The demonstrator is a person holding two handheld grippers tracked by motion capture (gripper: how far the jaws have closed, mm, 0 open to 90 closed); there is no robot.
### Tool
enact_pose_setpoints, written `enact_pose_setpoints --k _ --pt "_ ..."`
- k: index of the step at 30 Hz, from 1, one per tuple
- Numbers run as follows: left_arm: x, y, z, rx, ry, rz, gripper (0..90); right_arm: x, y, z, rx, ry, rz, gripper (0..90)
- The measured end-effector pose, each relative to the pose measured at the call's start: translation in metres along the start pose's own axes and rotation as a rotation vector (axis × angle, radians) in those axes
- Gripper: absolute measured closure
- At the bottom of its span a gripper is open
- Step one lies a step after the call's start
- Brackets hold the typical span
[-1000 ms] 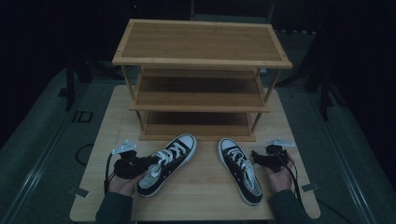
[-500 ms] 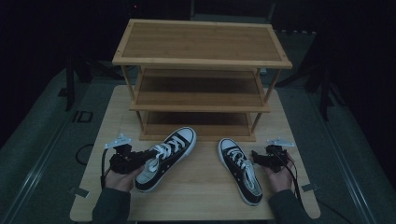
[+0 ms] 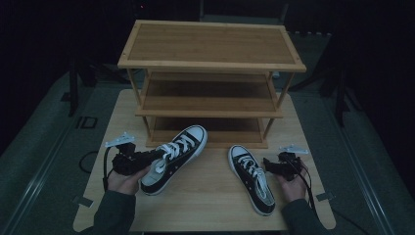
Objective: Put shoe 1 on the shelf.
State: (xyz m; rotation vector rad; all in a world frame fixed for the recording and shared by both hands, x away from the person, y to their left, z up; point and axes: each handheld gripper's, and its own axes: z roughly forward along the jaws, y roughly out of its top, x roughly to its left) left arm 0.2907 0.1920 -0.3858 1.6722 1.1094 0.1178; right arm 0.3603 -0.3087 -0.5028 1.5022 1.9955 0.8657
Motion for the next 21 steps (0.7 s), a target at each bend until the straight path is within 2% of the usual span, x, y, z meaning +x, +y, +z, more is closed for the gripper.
enact_pose_setpoints --k 12,21 --pt "-0.008 0.021 -0.008 0.002 -0.021 0.034 88.1 0.000 0.000 0.000 0.000 0.001 -0.002 15.6" --pt "-0.017 0.037 -0.016 0.003 -0.050 0.039 88.1 0.000 0.000 0.000 0.000 0.001 -0.002 15.6"
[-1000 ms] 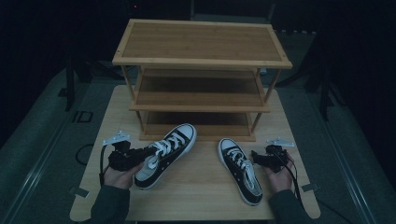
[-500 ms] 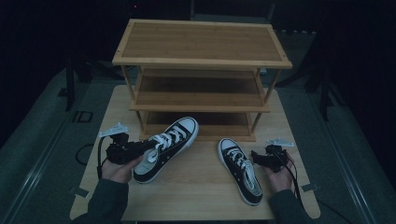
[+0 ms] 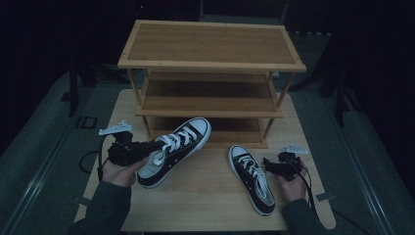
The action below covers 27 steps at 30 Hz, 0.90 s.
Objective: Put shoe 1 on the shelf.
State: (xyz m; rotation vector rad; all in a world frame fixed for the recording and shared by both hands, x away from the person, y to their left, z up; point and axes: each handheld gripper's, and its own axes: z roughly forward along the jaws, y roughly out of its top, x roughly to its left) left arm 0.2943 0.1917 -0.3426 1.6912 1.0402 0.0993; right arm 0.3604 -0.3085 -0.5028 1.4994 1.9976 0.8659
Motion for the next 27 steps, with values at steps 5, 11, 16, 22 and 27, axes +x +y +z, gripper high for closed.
enact_pose_setpoints --k 5,11,16,22,27 --pt "-0.006 0.012 -0.002 -0.007 -0.004 0.010 88.1 0.000 0.000 0.000 -0.001 -0.001 0.000 15.6" --pt "-0.011 0.028 -0.002 -0.029 -0.004 0.002 88.1 0.000 0.000 0.000 -0.001 -0.001 0.000 15.6" --pt "-0.013 0.040 0.001 -0.055 -0.001 -0.004 88.0 0.000 0.000 0.000 -0.001 0.000 0.000 15.7" --pt "-0.013 0.053 0.009 -0.085 0.014 -0.044 87.9 0.000 0.000 0.000 0.000 0.001 -0.001 15.6" --pt "-0.013 0.060 0.018 -0.107 0.050 -0.069 87.9 0.000 0.000 0.000 -0.001 0.001 -0.001 15.6"
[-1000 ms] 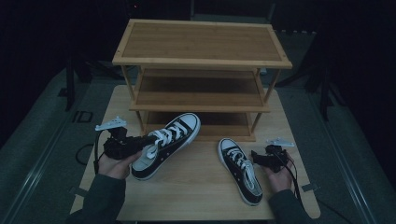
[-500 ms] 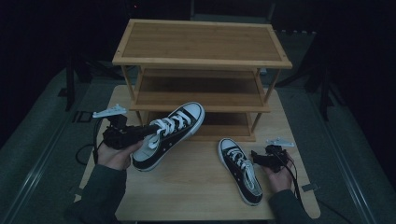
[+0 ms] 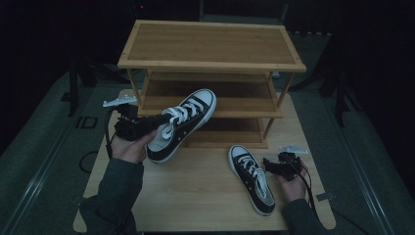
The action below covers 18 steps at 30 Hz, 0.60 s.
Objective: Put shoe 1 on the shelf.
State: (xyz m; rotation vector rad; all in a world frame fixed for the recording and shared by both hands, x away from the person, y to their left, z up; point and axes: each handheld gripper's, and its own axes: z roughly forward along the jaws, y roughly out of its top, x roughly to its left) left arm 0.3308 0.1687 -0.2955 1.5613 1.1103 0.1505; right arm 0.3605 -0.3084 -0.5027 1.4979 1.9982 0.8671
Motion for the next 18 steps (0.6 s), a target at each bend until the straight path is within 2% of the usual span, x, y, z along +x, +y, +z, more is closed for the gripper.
enact_pose_setpoints --k 4,12,18 --pt "-0.001 0.004 0.007 -0.016 0.021 -0.021 87.9 0.000 0.000 0.000 0.000 0.000 0.000 15.6" --pt "0.003 0.007 0.017 -0.080 0.074 -0.100 87.8 0.000 0.000 0.000 0.000 0.000 0.000 15.6" --pt "0.003 0.009 0.025 -0.133 0.087 -0.131 87.7 0.000 0.000 0.000 0.000 0.000 -0.001 15.6"
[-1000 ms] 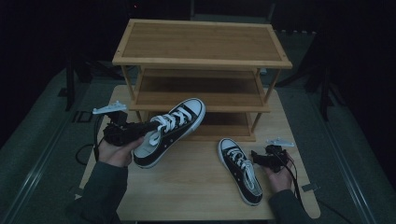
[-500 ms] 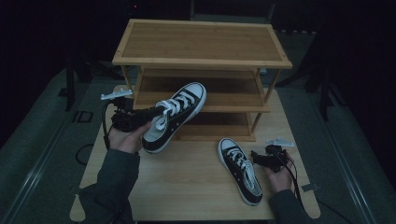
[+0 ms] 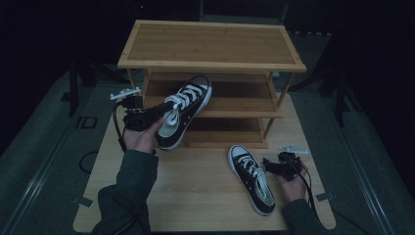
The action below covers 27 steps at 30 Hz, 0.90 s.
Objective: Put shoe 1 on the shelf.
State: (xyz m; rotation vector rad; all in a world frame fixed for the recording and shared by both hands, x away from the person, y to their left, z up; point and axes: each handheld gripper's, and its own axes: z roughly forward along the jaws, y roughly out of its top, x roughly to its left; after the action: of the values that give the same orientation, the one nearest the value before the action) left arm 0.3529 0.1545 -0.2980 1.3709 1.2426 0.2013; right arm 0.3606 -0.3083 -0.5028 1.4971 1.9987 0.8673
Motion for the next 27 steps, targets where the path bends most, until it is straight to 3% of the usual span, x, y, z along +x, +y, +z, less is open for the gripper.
enact_pose_setpoints --k 12,18,22,27 --pt "-0.005 -0.005 0.020 -0.076 0.041 -0.052 87.5 0.000 0.000 0.000 0.001 0.000 -0.001 15.6" --pt "-0.003 -0.008 0.032 -0.120 0.065 -0.098 87.5 0.000 0.000 0.000 0.001 0.000 -0.003 15.7" --pt "-0.001 -0.010 0.040 -0.131 0.095 -0.109 87.5 0.000 0.000 0.000 0.002 0.001 -0.003 15.6" --pt "-0.002 -0.012 0.048 -0.143 0.104 -0.129 87.4 0.000 0.000 0.000 0.002 0.000 -0.004 15.6"
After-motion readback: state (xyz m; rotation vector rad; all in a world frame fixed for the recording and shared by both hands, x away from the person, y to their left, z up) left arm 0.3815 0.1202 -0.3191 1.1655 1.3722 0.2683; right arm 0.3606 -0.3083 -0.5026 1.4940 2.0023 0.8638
